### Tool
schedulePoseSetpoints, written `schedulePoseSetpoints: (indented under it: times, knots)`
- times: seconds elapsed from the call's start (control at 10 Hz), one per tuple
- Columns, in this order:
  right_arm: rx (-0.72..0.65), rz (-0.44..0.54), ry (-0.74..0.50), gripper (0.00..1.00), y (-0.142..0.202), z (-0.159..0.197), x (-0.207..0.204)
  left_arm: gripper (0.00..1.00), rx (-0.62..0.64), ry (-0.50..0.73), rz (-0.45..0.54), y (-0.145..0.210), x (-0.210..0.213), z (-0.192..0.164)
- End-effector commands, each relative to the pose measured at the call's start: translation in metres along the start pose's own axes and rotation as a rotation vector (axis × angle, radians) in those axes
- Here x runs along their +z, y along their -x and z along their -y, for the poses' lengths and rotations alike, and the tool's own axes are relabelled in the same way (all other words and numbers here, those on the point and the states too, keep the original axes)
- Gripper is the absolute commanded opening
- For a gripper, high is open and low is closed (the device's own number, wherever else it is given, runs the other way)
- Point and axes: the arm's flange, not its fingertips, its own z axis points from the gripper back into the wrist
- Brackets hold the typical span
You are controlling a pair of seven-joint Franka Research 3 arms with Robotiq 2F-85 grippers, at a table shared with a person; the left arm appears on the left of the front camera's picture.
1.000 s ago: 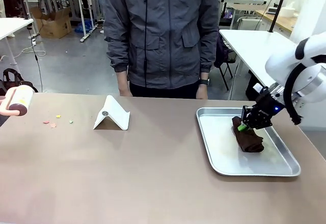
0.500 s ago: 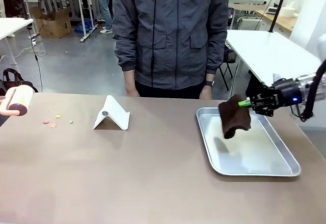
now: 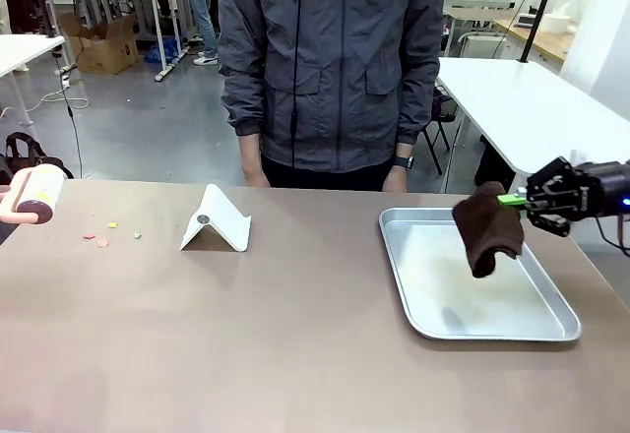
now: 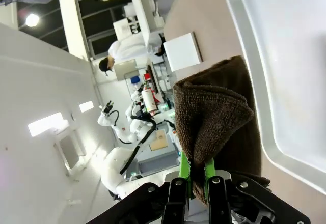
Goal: Clean the surface of the table.
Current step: If a person points to the right, clean the right side of the table with your right hand, and if they point to the left, clean the left side with your left hand, then clean the area not pointed to by the person.
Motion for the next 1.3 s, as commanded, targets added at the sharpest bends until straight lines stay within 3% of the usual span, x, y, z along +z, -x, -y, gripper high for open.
schedulePoseSetpoints:
  times: [0.0,0.1,0.2,1.2]
  knots:
    - [0.044,0.012,0.031,0.12,0.009,0.030,0.012,0.00,-0.005,0.001,0.001,0.003,-0.001,0.003]
    - [0.112,0.010,0.053,0.12,0.011,0.035,0.012,0.00,-0.005,0.001,0.001,0.003,-0.001,0.003]
    - [0.000,0.007,0.011,0.12,0.005,0.016,0.009,0.00,-0.005,0.001,0.001,0.003,-0.001,0.003]
    - [0.000,0.007,0.011,0.12,0.005,0.016,0.009,0.00,-0.005,0.001,0.001,0.003,-0.001,0.003]
